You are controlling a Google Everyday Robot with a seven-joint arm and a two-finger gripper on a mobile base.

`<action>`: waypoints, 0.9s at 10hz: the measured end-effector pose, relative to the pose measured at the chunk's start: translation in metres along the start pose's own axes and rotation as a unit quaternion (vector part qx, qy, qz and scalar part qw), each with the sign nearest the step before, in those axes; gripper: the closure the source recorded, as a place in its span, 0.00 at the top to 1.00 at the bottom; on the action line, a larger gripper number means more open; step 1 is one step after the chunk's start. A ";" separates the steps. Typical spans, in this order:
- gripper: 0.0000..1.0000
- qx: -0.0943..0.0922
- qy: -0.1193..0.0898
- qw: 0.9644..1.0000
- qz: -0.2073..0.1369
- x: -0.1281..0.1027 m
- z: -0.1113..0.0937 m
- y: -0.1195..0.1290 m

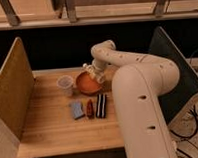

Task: Place the bottle in the ceramic bowl

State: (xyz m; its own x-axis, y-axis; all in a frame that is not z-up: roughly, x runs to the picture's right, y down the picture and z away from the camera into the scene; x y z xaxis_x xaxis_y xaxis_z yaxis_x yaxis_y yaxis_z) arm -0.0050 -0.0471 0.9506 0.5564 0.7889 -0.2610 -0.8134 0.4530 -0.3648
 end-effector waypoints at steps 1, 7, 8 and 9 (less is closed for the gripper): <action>0.00 -0.007 0.000 1.000 -0.013 0.000 0.002 0.011; 0.16 -0.034 0.000 0.999 -0.036 0.000 0.006 0.036; 0.28 -0.034 0.001 0.999 -0.036 0.000 0.006 0.036; 0.36 -0.034 0.001 0.999 -0.036 0.000 0.006 0.036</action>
State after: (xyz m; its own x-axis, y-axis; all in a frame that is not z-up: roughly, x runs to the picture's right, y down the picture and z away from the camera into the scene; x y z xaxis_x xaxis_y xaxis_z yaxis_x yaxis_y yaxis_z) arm -0.0348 -0.0285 0.9426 0.6131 0.7548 -0.2331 -0.7583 0.4795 -0.4417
